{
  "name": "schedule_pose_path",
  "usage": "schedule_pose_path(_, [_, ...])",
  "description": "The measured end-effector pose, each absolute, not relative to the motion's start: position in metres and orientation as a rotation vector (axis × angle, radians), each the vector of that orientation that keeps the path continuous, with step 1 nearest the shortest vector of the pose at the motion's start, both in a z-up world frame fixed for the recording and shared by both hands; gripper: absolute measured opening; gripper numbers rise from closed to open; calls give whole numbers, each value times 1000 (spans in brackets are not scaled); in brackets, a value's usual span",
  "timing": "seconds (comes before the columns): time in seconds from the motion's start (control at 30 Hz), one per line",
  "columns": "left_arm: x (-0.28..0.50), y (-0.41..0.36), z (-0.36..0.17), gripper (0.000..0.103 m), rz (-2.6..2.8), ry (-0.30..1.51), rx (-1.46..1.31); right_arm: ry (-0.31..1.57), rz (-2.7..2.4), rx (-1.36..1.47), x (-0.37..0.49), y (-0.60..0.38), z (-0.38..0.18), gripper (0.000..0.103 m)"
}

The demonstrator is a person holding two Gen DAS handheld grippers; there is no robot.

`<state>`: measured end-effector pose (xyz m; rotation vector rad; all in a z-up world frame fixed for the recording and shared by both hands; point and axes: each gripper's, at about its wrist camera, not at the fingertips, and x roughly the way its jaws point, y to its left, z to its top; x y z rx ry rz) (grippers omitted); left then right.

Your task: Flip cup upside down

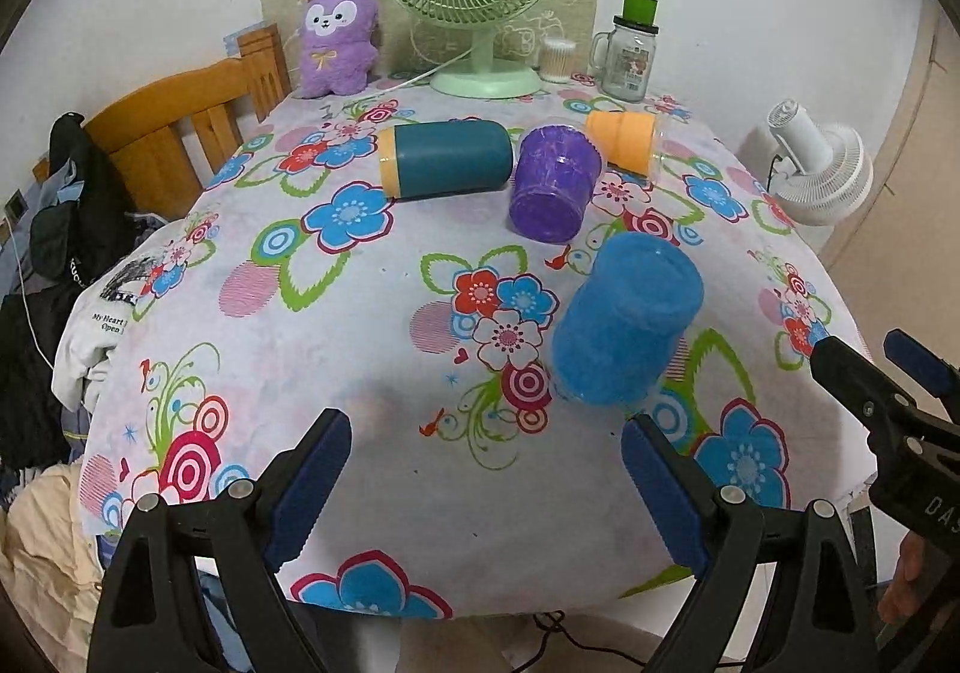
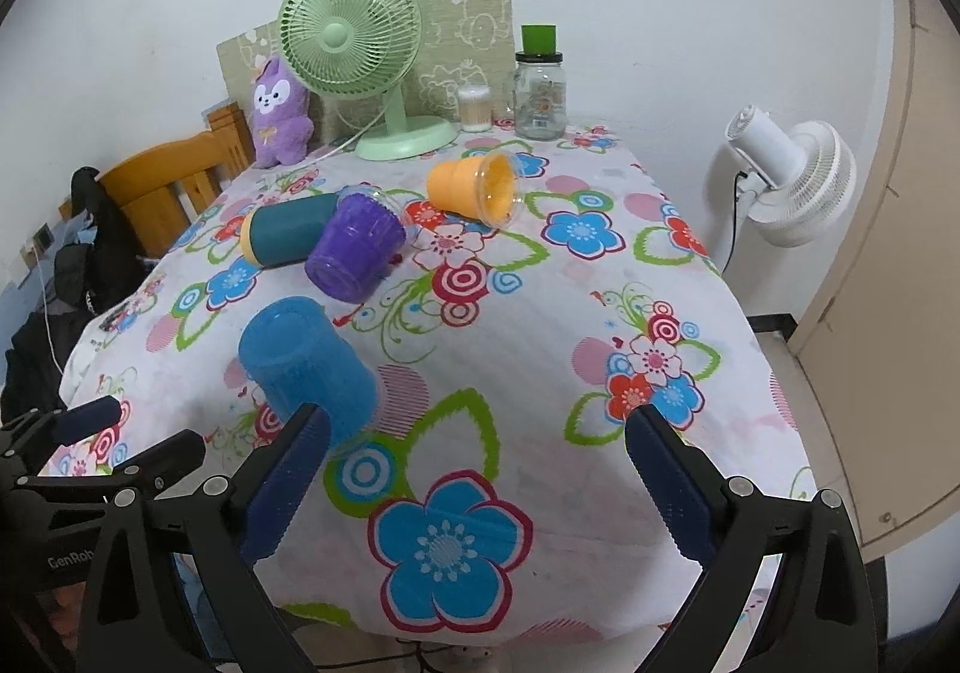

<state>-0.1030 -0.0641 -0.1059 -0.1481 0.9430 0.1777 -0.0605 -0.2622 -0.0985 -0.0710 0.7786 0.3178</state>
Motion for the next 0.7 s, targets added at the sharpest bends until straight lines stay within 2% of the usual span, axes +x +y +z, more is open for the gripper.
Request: schedule_pose_path(0.7, [-104,-62,-103,95,183,917,-156,784,313,-73,-62,-259,-101,100])
